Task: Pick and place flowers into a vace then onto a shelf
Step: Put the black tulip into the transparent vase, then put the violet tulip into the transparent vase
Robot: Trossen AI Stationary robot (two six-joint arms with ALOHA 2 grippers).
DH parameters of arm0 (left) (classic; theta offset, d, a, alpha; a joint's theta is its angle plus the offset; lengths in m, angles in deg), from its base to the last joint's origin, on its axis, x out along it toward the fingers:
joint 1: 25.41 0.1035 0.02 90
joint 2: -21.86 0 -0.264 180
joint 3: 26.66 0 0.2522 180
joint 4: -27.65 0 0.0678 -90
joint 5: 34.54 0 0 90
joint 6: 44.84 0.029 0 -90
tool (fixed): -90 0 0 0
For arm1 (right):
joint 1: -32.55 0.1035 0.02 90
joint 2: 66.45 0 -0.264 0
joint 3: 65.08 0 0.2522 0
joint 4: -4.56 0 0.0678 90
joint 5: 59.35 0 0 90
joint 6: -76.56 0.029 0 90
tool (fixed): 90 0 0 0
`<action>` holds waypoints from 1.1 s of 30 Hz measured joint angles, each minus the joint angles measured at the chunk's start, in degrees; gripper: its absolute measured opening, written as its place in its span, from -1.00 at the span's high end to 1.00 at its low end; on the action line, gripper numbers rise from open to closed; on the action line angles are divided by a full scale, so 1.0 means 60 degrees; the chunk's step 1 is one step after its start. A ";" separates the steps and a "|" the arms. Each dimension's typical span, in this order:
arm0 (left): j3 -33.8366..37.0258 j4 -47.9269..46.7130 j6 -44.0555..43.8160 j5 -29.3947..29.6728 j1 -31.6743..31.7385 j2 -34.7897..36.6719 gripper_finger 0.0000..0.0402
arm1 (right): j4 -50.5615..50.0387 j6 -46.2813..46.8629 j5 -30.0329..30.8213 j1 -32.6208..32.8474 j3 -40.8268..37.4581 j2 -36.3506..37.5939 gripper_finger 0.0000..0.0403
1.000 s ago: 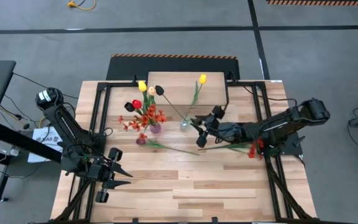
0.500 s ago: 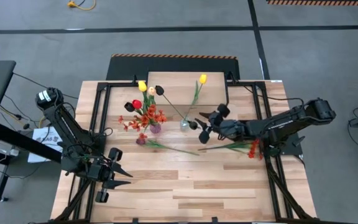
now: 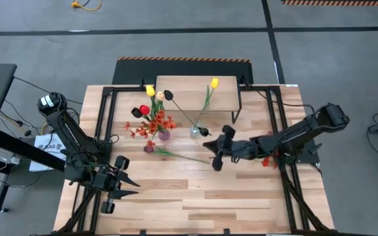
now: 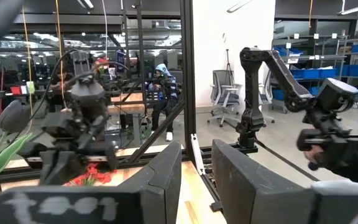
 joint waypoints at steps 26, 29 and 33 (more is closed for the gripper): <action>0.0000 -0.0085 -0.0004 -0.0001 0.0004 0.0004 0.61 | 0.1086 -0.4221 0.4568 -0.0656 0.1977 -0.0968 1.00; 0.0000 -0.0078 -0.0004 0.0001 0.0004 0.0004 0.61 | 0.0575 -0.4093 0.4103 -0.1003 0.1981 -0.0615 1.00; 0.0000 -0.0076 -0.0004 0.0009 0.0004 0.0004 0.61 | -0.0059 -0.4047 0.3293 -0.1552 0.1977 -0.0255 1.00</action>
